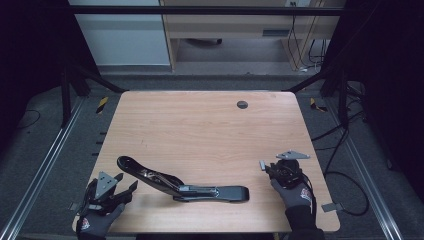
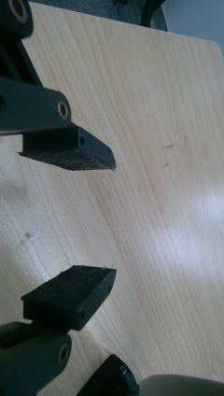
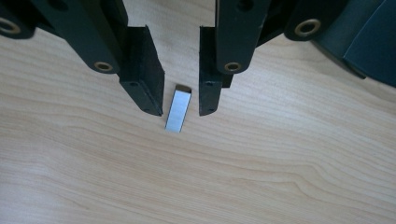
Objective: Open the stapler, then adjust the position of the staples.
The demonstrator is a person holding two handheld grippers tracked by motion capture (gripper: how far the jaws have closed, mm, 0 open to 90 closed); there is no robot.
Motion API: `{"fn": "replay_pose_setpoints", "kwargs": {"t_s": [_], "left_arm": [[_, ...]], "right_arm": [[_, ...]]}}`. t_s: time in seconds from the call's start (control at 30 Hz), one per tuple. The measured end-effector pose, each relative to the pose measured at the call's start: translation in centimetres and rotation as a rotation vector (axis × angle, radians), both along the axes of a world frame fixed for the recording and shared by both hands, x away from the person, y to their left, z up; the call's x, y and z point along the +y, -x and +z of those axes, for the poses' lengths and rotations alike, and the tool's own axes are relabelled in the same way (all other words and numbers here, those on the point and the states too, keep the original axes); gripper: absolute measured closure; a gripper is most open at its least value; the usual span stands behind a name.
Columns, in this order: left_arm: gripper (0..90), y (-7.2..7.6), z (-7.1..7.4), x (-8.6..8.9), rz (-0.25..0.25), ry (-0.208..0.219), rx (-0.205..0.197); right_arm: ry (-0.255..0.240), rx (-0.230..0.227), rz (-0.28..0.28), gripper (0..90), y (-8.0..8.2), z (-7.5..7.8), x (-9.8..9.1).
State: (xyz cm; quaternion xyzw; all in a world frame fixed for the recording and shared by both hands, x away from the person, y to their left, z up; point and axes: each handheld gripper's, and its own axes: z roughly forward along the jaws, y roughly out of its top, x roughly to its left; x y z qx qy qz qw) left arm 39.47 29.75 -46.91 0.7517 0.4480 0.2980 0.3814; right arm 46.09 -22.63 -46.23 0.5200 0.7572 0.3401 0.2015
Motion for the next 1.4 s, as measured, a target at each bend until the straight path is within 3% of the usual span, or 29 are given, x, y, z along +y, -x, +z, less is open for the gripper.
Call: {"fn": "replay_pose_setpoints", "kwargs": {"t_s": [0.27, 0.3, 0.57, 0.77, 1.1, 1.3, 1.4], "left_arm": [[39.8, -0.3, -0.2, 0.0, 0.004, -0.012, 0.015], [39.7, -0.3, -0.3, -0.1, 0.002, -0.013, 0.019], [39.6, -0.4, -0.5, -0.2, -0.007, -0.022, 0.034], [39.6, -0.4, -0.4, -0.2, -0.008, -0.026, 0.034], [39.3, -0.4, -0.4, -0.5, -0.017, -0.041, 0.036], [39.2, -0.4, -0.4, -0.5, -0.022, -0.046, 0.039], [39.2, -0.4, -0.5, -0.5, -0.024, -0.048, 0.043]], "right_arm": [[0.024, 0.009, 0.010, 68.6, -1.8, 0.2, 0.6], [0.055, 0.012, 0.020, 68.5, -2.3, 0.2, 0.9], [0.073, 0.016, 0.022, 66.7, -3.4, 0.3, 1.5], [0.083, 0.044, 0.001, 68.2, -4.2, 0.0, 1.5], [0.103, 0.113, 0.011, 69.6, -5.0, -1.2, 2.1], [0.141, 0.121, 0.007, 70.0, -5.1, -1.5, 2.3], [0.135, 0.133, 0.002, 70.1, -5.1, -1.5, 2.4]]}}
